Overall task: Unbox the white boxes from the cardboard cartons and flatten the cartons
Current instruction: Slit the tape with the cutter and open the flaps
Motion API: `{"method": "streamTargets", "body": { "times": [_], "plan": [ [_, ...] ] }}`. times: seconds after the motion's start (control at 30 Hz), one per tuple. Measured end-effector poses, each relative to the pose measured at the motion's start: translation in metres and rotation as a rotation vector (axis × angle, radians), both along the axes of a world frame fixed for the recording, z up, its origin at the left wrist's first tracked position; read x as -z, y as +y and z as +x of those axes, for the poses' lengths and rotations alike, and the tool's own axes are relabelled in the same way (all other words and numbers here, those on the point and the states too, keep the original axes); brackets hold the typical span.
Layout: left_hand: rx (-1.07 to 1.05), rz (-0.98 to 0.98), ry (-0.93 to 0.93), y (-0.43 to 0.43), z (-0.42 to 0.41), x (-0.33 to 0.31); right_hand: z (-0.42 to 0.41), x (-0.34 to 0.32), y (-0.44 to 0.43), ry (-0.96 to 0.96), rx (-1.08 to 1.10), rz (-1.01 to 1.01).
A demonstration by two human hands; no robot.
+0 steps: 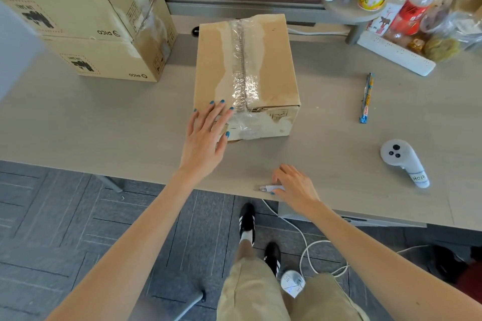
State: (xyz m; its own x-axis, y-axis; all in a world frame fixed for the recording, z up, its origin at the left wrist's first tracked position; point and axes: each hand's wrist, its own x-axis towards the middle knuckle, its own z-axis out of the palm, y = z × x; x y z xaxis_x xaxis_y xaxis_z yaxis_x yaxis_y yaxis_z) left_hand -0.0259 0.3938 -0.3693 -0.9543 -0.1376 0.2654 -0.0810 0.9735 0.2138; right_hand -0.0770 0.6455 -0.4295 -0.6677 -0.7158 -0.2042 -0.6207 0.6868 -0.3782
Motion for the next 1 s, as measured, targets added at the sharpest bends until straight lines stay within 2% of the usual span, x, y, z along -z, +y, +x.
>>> {"method": "streamTargets", "body": {
  "times": [0.13,0.37,0.53,0.63,0.7,0.83,1.0],
  "plan": [
    [-0.022,0.027,0.034,0.004,-0.003,-0.006,-0.014,-0.018,-0.011,0.07,0.062,-0.12],
    [-0.137,0.125,0.035,0.01,-0.034,-0.024,-0.061,-0.076,-0.044,0.339,0.13,-0.416],
    [-0.331,0.159,-0.125,0.015,-0.067,-0.033,-0.093,-0.096,-0.062,0.428,0.173,-0.463],
    [-0.477,0.273,-0.212,0.018,-0.082,-0.039,-0.109,-0.096,-0.07,0.459,0.185,-0.43],
    [-0.518,0.333,-0.236,0.019,-0.089,-0.04,-0.117,-0.091,-0.073,0.439,0.183,-0.399],
    [-0.59,0.407,-0.329,0.017,-0.1,-0.046,-0.126,-0.082,-0.074,0.28,0.168,-0.286],
    [-0.629,0.438,-0.379,0.016,-0.112,-0.053,-0.127,-0.082,-0.073,0.123,0.185,-0.286]
  ]
}}
